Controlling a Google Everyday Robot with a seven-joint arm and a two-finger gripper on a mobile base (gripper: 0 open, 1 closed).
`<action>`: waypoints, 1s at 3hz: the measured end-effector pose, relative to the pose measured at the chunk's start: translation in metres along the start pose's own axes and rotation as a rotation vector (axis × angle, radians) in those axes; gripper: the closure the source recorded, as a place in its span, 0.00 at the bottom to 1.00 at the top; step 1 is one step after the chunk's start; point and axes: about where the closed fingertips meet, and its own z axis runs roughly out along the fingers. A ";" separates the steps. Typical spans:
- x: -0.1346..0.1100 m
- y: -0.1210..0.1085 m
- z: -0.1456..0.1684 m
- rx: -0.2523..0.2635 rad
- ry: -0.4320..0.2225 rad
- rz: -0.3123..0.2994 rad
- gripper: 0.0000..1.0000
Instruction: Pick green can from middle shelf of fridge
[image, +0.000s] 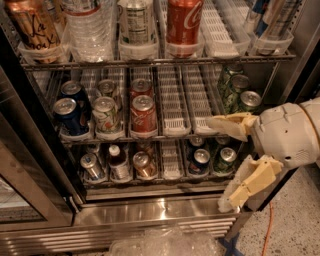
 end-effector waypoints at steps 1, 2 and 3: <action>0.012 0.009 0.008 0.111 -0.064 0.016 0.00; 0.049 0.002 0.007 0.227 -0.127 0.097 0.00; 0.048 0.001 0.007 0.232 -0.125 0.096 0.00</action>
Offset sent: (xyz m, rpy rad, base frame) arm 0.0076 -0.0538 -0.0849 0.2151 -0.0254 -0.4081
